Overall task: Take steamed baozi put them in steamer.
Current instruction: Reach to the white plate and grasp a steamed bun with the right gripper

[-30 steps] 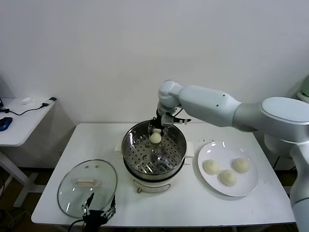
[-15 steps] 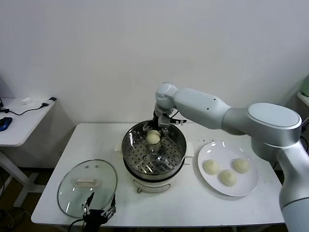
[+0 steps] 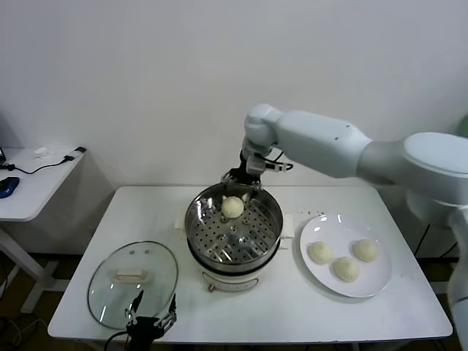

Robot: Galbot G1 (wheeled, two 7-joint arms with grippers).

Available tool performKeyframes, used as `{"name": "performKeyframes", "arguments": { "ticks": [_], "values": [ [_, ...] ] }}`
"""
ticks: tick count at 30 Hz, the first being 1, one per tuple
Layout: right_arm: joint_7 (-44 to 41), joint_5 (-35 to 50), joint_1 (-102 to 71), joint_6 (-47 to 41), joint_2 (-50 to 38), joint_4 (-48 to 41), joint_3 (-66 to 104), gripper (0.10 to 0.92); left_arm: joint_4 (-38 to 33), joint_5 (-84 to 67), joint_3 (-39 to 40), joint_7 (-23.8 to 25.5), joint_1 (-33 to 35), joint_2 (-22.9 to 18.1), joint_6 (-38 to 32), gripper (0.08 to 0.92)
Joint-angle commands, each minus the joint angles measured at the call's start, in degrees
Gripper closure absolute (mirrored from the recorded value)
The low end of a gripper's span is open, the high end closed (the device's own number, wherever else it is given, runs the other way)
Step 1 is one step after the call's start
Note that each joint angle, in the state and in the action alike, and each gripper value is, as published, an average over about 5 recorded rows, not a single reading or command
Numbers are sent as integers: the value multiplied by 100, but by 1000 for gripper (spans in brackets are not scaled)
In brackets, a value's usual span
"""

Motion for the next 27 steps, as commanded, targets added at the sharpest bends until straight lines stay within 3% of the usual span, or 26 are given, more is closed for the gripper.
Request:
{"name": "performKeyframes", "arguments": {
  "ticks": [1,8,14,27],
  "values": [
    [-267,2600,1708,-2580,-1885,1178,-1647,203,-22,12,-2,6,-55,9,11,177],
    [85,2378,1840,-3592,-3089,2182,-2960,203,-41,-12,-31,0,-109,27,9,177],
    [824,2705,1366,-4786,-3481,2941,-3116,203,-69,-22,-92,1,-126,1,28,177],
    [1456,1968,-779,-5521,-3400,2180,-1624,203,-89,-12,-94,-33,-40,-118,7,177]
  ]
}}
